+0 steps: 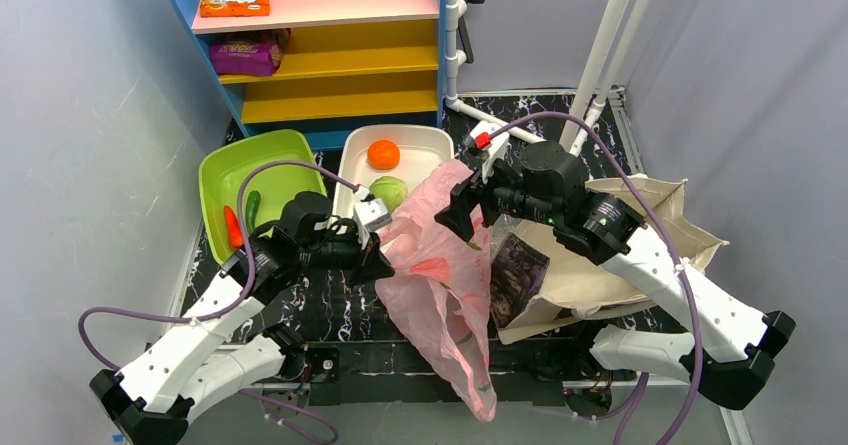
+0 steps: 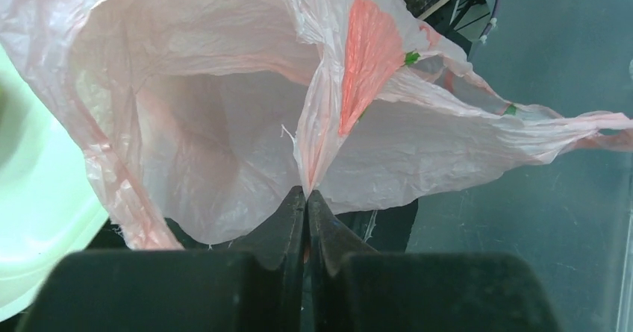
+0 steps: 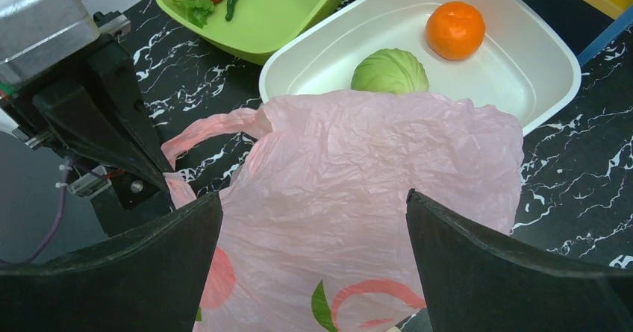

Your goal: Place the food into the grocery bag and tie it

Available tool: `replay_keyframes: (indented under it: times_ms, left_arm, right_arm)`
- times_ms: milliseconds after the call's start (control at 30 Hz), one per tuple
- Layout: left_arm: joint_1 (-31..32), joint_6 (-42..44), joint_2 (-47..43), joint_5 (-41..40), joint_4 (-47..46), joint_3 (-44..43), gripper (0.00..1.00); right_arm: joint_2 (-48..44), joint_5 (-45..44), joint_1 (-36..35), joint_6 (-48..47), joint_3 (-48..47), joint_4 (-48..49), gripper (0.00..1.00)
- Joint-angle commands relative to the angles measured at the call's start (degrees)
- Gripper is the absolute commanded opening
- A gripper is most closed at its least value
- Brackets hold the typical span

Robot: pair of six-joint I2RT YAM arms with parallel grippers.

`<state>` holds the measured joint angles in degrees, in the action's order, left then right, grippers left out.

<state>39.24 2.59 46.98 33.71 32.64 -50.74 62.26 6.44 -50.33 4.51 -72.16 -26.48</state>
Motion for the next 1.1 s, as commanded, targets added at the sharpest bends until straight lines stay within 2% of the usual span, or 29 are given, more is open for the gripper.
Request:
replay_keyframes:
  times_ms: [0, 367, 533, 700, 933, 1067]
  left_arm:
    - [0.32, -5.1, -1.53, -0.51, 0.13, -4.05, 0.0]
    - [0.33, -20.26, 1.54, -11.16, -3.24, -19.84, 0.0]
    - [0.38, -25.27, 4.47, -18.95, -3.12, -23.41, 0.0]
    - [0.38, -27.92, 6.94, -22.76, -4.29, -25.03, 0.0]
    - [0.36, -32.11, 9.29, -28.96, -7.23, -25.9, 0.0]
    - [0.38, -33.75, 10.33, -29.13, -10.74, -26.06, 0.0]
  right_arm:
    - [-1.94, 1.76, -0.21, 0.14, 0.47, 2.0, 1.0]
    - [-0.48, 5.7, -1.33, 1.58, -3.01, -1.27, 1.0]
    - [1.12, -1.27, -5.17, 2.21, -5.18, -1.99, 1.0]
    - [3.06, -10.09, -7.55, 6.81, -9.12, -4.49, 1.0]
    - [2.9, -13.2, -7.86, 10.85, -12.54, -7.79, 1.0]
    - [3.89, -17.66, -7.92, 15.52, -13.86, -11.13, 1.0]
